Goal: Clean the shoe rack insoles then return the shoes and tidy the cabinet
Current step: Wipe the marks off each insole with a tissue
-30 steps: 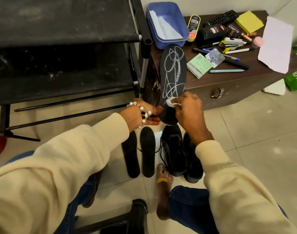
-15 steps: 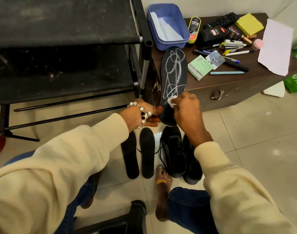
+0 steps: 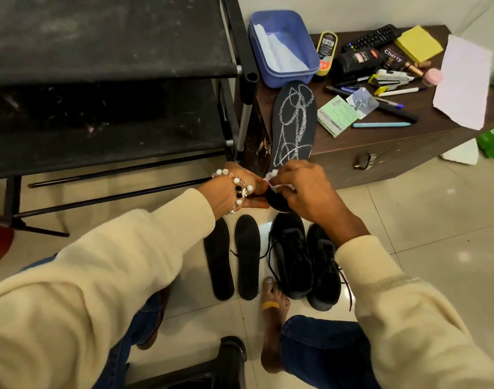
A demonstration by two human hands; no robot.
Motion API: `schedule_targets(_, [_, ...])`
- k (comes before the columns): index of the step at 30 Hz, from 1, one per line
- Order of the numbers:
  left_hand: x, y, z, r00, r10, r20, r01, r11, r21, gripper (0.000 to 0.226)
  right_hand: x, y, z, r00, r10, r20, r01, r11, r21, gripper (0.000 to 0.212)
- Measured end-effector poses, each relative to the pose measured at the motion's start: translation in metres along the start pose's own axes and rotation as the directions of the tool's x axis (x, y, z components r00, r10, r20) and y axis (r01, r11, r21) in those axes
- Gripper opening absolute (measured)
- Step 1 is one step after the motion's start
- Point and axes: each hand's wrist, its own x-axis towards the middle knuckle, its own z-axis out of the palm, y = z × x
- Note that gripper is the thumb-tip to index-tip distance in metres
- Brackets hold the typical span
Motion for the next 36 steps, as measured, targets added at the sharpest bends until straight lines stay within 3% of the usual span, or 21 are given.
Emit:
schedule_targets(3, [-0.001,0.000,-0.001,1.000,0.000,-0.003,0.000,1.000,0.006,0.010,0.003,0.005,-0.004,0.999,-0.046,0.024,0.047,0.999,-0.008,0.029])
schedule_targets(8, [0.002,0.000,-0.003,1.000,-0.017,0.014,0.018,0.997,-0.078,0.011,0.014,0.009,0.003,0.982,0.152,-0.108,-0.159,0.985,-0.062,0.034])
schedule_targets(14, [0.004,-0.005,-0.006,0.997,0.001,0.074,0.002,0.999,-0.033,0.011,0.005,-0.002,0.004,0.998,-0.065,0.005,0.066,0.997,-0.038,0.029])
schedule_targets(17, [0.005,-0.002,-0.009,0.998,-0.017,0.060,0.023,0.995,-0.093,0.008,0.011,0.011,0.004,0.991,0.091,-0.101,-0.096,0.995,-0.042,0.031])
schedule_targets(21, [0.001,0.000,-0.007,0.994,-0.037,0.102,0.044,0.997,-0.069,0.006,0.012,0.018,0.007,0.920,0.305,-0.247,-0.312,0.950,0.012,0.030])
schedule_targets(30, [-0.006,0.013,0.005,0.998,0.050,-0.030,-0.047,0.994,0.095,0.010,0.015,0.011,0.008,0.979,0.119,-0.163,-0.123,0.992,-0.017,0.029])
schedule_targets(36, [-0.003,0.015,0.012,0.999,0.030,-0.021,-0.029,0.998,0.047,0.007,0.013,0.026,0.004,0.901,0.342,-0.266,-0.352,0.936,0.010,0.028])
